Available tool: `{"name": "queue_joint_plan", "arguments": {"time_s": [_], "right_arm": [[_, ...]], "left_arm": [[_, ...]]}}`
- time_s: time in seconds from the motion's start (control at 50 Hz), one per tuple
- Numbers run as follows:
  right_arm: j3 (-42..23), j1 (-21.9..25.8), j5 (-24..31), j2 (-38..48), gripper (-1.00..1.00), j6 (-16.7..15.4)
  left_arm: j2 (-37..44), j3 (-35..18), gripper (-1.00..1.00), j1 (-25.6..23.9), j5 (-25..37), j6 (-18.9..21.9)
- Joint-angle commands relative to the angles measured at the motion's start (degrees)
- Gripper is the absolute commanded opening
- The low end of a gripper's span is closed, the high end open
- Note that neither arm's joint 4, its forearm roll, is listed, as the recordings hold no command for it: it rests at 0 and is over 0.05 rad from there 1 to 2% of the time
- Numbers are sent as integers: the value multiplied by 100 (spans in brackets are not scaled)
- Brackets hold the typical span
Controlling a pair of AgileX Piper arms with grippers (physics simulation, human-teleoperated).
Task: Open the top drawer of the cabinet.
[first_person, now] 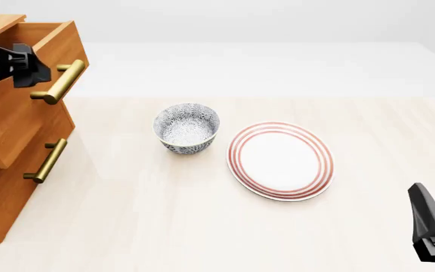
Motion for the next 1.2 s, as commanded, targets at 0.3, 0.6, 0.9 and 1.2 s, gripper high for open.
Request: {"name": "queue_joint_plan", "arguments": {"time_s": [0.3, 0.6, 0.9, 1.2], "right_arm": [[0, 0, 0, 0, 100, -1], [0, -1, 0, 0, 100, -1], [0, 0, 0, 1, 100, -1], [0, 0, 0, 0, 100, -2]], "left_arm": [[280, 154, 100, -414, -320, -178], [497, -50, 100, -1039, -228, -224], [489, -142, 100, -1370, -162, -356], [533, -214, 100, -1644, -170, -347]]}}
